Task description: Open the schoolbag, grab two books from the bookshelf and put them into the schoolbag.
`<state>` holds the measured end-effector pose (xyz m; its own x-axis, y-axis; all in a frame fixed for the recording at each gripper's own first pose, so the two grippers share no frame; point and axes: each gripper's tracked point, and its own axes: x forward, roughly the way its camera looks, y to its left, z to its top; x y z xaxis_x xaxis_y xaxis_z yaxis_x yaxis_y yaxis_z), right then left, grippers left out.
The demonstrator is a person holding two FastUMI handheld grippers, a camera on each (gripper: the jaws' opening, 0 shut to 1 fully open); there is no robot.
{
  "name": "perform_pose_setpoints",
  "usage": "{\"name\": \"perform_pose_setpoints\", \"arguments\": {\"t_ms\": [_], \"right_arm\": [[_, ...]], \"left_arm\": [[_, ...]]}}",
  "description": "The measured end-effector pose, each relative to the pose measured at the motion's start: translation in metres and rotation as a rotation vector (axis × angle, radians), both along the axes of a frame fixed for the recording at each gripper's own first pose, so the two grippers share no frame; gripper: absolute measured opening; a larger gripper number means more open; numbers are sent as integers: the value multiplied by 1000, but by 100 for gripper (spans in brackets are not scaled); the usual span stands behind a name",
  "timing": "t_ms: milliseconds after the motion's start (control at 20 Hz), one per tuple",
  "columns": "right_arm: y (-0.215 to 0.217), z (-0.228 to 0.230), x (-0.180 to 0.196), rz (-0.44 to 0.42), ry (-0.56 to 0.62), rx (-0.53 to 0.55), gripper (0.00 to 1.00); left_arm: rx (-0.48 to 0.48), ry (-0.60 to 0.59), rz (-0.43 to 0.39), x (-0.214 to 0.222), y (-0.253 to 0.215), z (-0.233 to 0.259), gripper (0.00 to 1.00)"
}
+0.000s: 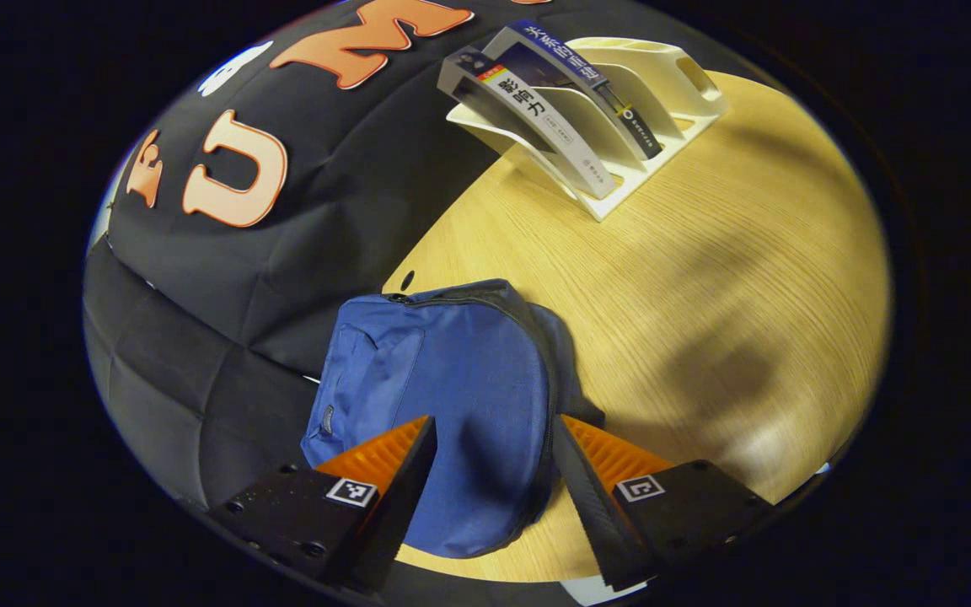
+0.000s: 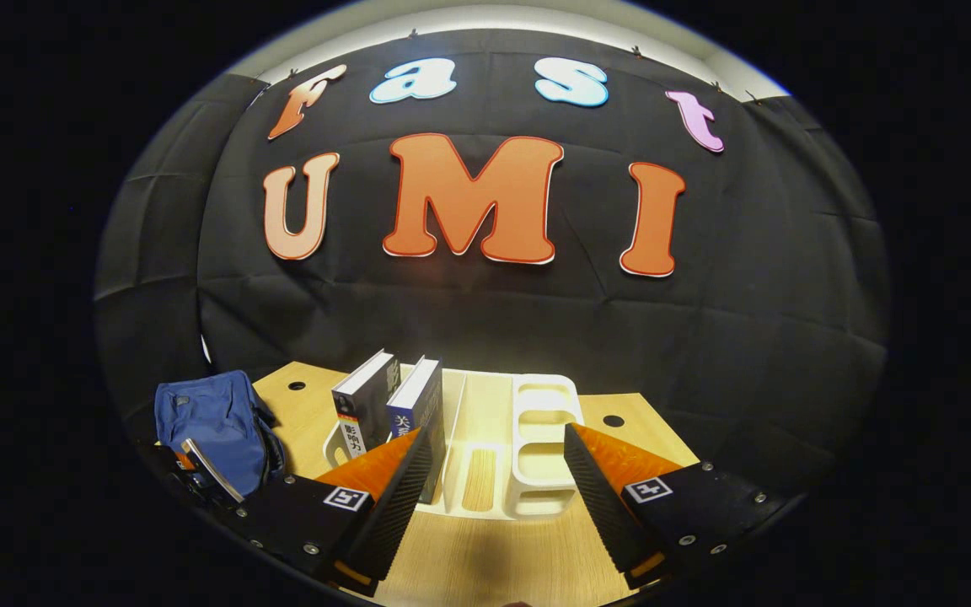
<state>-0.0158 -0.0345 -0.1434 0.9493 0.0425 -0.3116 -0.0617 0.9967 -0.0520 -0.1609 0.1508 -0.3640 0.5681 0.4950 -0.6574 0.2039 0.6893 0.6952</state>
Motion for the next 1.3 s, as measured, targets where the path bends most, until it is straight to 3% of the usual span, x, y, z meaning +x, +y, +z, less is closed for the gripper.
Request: {"name": "perform_pose_setpoints", "arguments": {"t_ms": [100, 150, 350, 400, 450, 550, 900, 1300], "right_arm": [[2, 1, 2, 5, -4, 2, 94], [3, 1, 3, 8, -4, 2, 94], [6, 3, 4, 13, -10, 2, 94], [6, 4, 4, 14, -12, 1, 94], [6, 4, 4, 14, -13, 0, 94], [7, 6, 4, 15, -16, -1, 94], [29, 11, 13, 62, 5, 8, 94], [104, 28, 54, 235, 103, 58, 94]], "left_arm": [[-5, 8, 17, -2, -1, -8, 78], [-4, 15, 18, -2, -2, -12, 66], [-44, 25, 20, -2, -9, -15, 39], [-58, 27, 31, -3, -9, -15, 41], [-71, 22, 40, 0, -8, -12, 23], [-104, 15, 63, 1, -9, -4, 8], [-301, -30, 118, 23, -1, 51, 4], [-486, -108, 138, 60, 27, 153, 4]]}}
